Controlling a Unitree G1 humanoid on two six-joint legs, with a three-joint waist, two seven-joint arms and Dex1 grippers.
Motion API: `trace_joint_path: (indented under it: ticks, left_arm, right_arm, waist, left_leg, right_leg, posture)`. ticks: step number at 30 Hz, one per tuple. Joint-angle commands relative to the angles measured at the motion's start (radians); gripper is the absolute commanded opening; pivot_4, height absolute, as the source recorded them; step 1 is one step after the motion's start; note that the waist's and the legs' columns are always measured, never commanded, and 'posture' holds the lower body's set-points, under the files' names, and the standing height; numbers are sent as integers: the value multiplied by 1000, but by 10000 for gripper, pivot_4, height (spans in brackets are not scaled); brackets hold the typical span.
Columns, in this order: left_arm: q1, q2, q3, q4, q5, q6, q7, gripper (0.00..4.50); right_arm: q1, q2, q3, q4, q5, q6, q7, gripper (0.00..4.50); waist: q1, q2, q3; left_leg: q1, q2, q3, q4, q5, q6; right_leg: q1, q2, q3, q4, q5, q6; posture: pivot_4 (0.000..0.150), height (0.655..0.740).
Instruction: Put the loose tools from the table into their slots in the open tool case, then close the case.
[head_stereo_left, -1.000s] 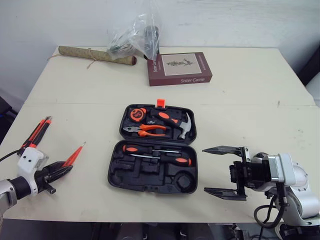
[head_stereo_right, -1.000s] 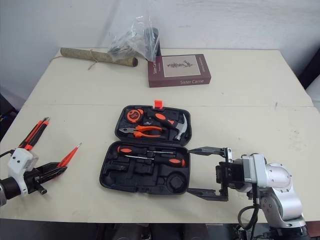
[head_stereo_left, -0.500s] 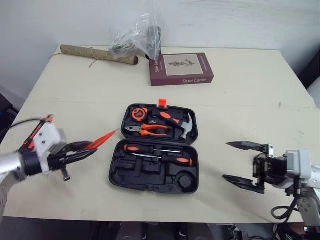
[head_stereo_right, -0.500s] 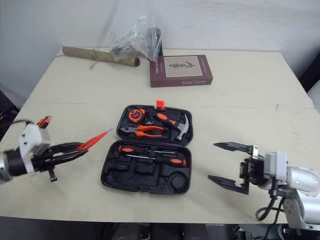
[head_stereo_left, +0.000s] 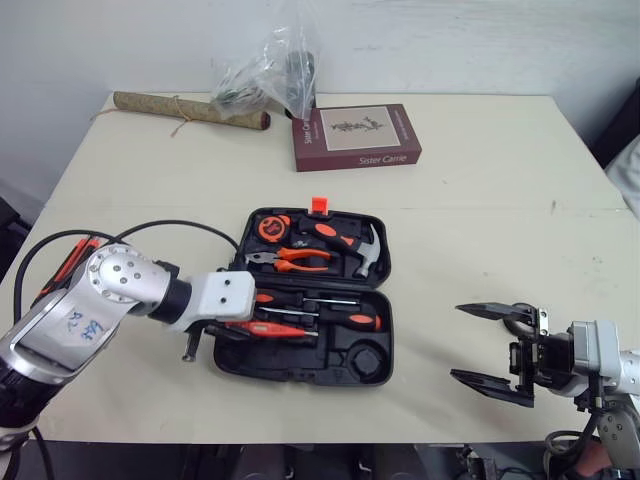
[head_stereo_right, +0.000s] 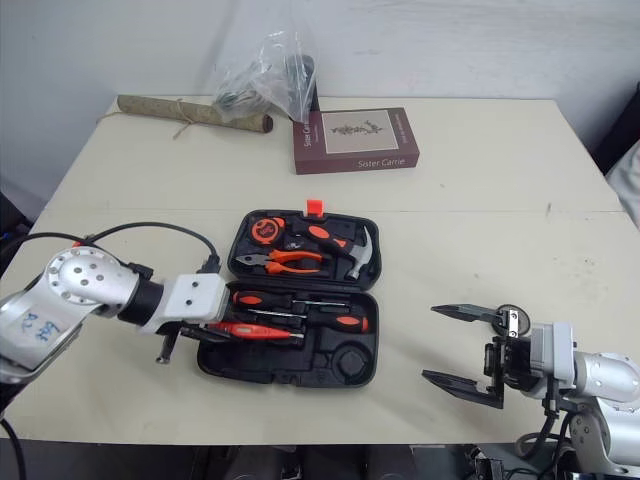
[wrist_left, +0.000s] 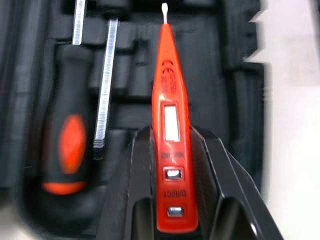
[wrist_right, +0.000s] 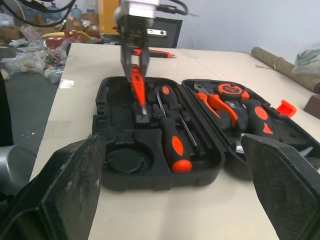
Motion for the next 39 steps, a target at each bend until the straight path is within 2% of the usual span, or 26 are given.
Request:
trace_joint_path:
  ticks: [1,11,22,32,34,35,36,39]
  left_arm:
    - [-34,-17,-23,31,53,-10,-7,3328]
    - [-25,-71,-59,52,108,-39,-30,3328]
    - [-24,-59,-97,102,226,-115,-58,3327]
    - [-29,-107,-86,128,230,-168,-50,3327]
    - [-28,-107,-72,115,225,-195,-51,13764]
    - [-30,-118,-54,105,208,-217,-48,17405]
    - [-35,-123,-40,91,179,-233,-67,19209]
    - [-51,-124,9,38,94,-235,-117,31349]
  right_arm:
    - [15,7,-1,-54,8,-5,-16,45000]
    - [29,3,8,-80,2,1,-47,45000]
    - [18,-18,19,-166,5,62,-99,45000]
    - [-35,-15,38,-127,-12,68,-94,45000]
    - [-40,-15,39,-122,-13,69,-94,45000]
    - [-42,-15,40,-120,-13,69,-93,45000]
    - [-44,-16,40,-117,-13,70,-92,45000]
    - [-54,-24,41,-103,-9,77,-79,45000]
  waist:
    - [0,0,0]
    - [1,0,0]
    - [-2,0,0]
    - [0,0,0]
    - [0,0,0]
    - [0,0,0]
    - [0,0,0]
    - [0,0,0]
  left_leg:
    - [0,0,0,0,0,0]
    - [0,0,0,3,0,0]
    - [1,1,0,3,0,0]
    - [1,1,0,5,0,0]
    - [1,1,0,5,0,0]
    - [1,1,0,5,0,0]
    - [1,1,0,5,0,0]
    - [1,1,0,5,0,0]
  right_leg:
    - [0,0,0,0,0,0]
    - [0,0,0,2,0,0]
    - [0,0,0,3,0,0]
    - [0,0,1,5,0,0]
    - [0,0,1,5,0,0]
    - [0,0,1,5,0,0]
    - [0,0,1,5,0,0]
    - [0,0,1,5,0,0]
  posture:
    - [1500,7400]
    - [1500,7400]
    - [1500,7400]
    - [1500,7400]
    - [1500,7400]
    - [1500,7400]
    - [1500,7400]
    - [1500,7400]
